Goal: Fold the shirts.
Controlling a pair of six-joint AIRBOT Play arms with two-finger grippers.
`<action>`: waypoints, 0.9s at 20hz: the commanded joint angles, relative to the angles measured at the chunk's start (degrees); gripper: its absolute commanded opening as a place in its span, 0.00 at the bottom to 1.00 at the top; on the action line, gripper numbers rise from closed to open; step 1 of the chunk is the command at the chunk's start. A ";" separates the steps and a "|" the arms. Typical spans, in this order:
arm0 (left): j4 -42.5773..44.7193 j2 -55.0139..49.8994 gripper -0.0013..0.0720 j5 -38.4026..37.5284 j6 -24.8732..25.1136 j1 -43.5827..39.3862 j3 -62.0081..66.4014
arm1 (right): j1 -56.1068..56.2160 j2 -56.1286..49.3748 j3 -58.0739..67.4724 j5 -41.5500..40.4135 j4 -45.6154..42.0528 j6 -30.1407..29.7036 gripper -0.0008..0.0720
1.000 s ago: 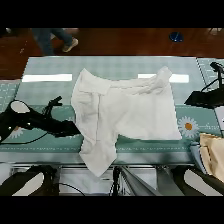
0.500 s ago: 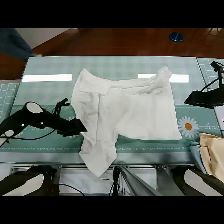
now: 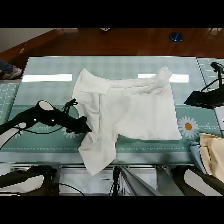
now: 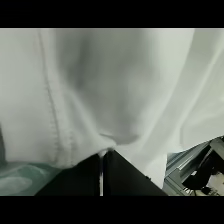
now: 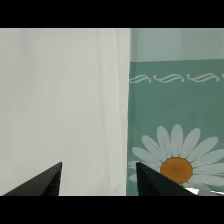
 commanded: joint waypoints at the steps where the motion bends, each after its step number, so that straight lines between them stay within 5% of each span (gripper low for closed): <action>1: -1.68 -0.61 0.05 -5.95 3.54 -0.15 3.52 | -0.35 0.02 -0.04 1.18 -2.71 0.04 0.74; 9: -1.68 1.62 0.05 -7.98 5.75 -0.20 4.35 | -16.24 0.02 -13.84 3.76 9.99 -3.69 0.74; 18: -1.68 1.62 0.05 -8.11 7.02 -0.20 4.35 | -16.35 0.00 -24.96 0.17 4.31 -4.22 0.74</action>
